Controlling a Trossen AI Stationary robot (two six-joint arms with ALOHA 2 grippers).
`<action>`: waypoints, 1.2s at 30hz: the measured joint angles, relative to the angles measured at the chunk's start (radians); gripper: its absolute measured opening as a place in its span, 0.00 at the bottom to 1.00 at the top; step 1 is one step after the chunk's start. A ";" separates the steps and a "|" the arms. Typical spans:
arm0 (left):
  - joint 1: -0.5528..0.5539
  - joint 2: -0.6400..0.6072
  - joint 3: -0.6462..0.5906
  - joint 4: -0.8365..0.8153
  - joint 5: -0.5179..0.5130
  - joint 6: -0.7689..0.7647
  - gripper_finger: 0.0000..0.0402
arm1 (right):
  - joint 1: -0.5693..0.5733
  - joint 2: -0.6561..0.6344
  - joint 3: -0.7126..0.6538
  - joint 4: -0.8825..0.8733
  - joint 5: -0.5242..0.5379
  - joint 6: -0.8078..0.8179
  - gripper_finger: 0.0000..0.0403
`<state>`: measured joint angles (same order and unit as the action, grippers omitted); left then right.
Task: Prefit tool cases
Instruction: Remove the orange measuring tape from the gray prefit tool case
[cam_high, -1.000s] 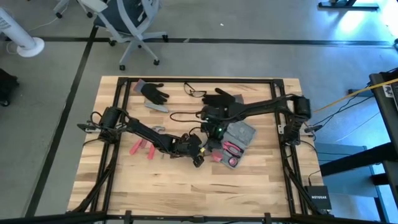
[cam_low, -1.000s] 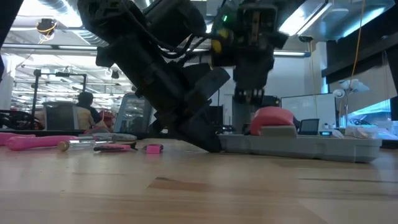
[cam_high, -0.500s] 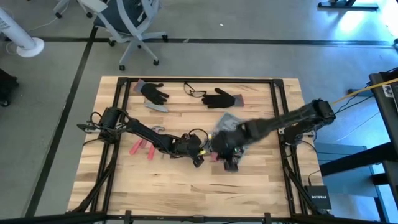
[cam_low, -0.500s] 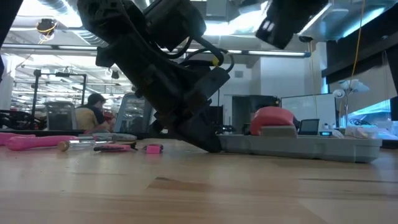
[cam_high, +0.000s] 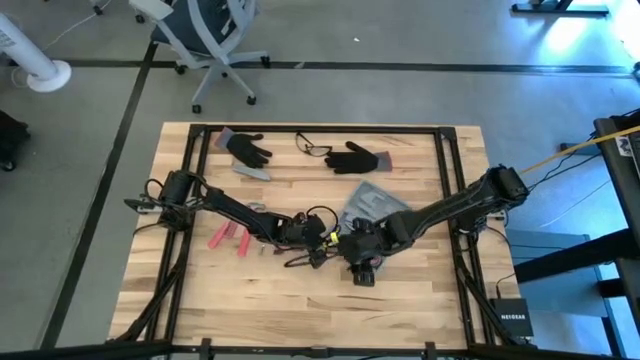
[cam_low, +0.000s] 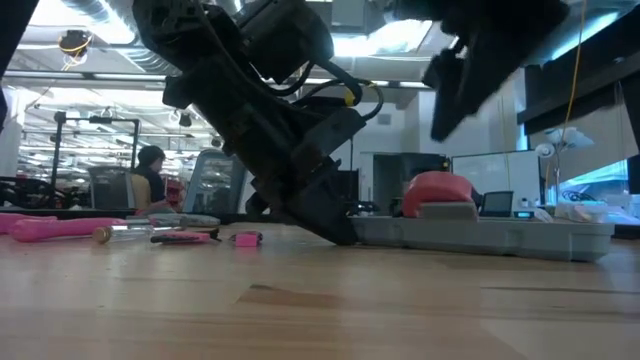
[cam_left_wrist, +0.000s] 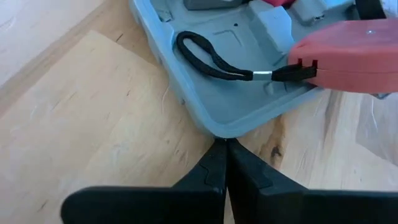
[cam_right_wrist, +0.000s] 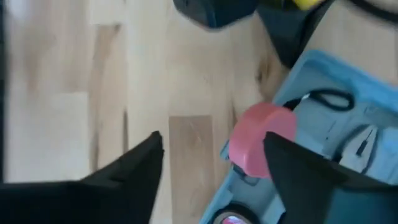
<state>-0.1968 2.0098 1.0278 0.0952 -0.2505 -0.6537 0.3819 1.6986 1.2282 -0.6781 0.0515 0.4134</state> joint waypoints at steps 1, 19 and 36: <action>0.003 0.000 0.000 0.000 0.011 0.004 0.00 | 0.007 0.008 0.000 -0.006 0.029 0.028 0.73; 0.017 0.000 -0.001 0.000 0.056 0.008 0.00 | -0.004 0.133 0.002 -0.015 0.124 0.373 0.65; 0.015 -0.001 -0.003 0.025 0.058 -0.014 0.00 | -0.070 0.140 0.002 -0.019 0.131 0.385 0.45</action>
<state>-0.1814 2.0091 1.0252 0.1198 -0.1926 -0.6676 0.3119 1.8385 1.2301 -0.6971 0.1829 0.7982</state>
